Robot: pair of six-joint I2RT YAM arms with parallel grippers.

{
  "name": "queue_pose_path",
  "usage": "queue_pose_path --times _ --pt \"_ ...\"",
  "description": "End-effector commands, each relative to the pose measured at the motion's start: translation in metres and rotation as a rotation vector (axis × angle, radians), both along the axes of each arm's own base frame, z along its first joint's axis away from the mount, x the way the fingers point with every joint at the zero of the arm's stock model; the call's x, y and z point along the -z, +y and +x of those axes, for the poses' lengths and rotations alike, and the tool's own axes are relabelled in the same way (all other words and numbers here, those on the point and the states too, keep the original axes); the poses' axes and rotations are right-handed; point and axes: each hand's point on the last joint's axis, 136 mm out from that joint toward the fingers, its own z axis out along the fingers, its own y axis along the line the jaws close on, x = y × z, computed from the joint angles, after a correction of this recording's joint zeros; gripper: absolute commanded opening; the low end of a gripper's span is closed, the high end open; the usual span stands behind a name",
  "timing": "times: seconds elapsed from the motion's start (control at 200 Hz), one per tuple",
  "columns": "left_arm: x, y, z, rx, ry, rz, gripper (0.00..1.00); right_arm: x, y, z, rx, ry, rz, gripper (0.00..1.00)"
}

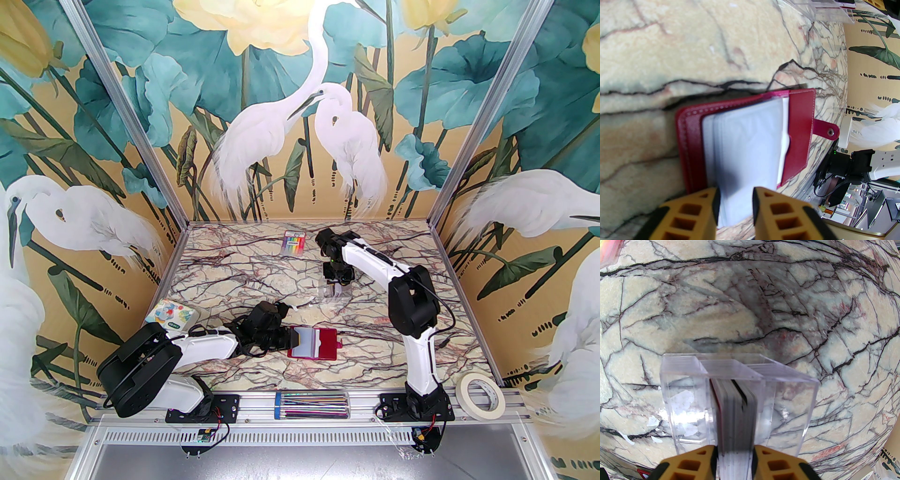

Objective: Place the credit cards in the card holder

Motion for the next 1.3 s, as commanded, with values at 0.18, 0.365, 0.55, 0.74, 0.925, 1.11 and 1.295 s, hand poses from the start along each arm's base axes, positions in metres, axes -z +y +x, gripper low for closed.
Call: queue_pose_path --times 0.18,0.365,0.55,0.74,0.925,1.11,1.295 --pt "0.020 0.011 -0.014 0.013 0.051 0.070 0.30 -0.029 -0.020 0.005 0.012 -0.066 -0.056 0.41" --pt "0.020 0.011 -0.013 0.015 0.051 0.069 0.30 -0.027 -0.008 0.003 -0.011 -0.058 0.017 0.57" --pt "0.019 0.010 -0.013 0.017 0.050 0.068 0.31 -0.014 -0.004 0.001 -0.041 -0.012 0.017 0.63" --pt "0.018 0.009 -0.013 0.017 0.051 0.068 0.30 -0.001 -0.015 -0.001 -0.040 0.010 -0.050 0.62" --pt "0.017 0.009 -0.012 0.018 0.047 0.067 0.30 -0.002 -0.019 -0.001 -0.038 0.003 -0.075 0.62" --pt "0.019 0.009 -0.012 0.018 0.051 0.070 0.30 -0.011 -0.022 0.001 -0.040 -0.033 -0.094 0.69" --pt "0.020 0.009 -0.013 0.017 0.052 0.067 0.30 -0.001 -0.022 0.001 -0.056 -0.007 -0.107 0.79"
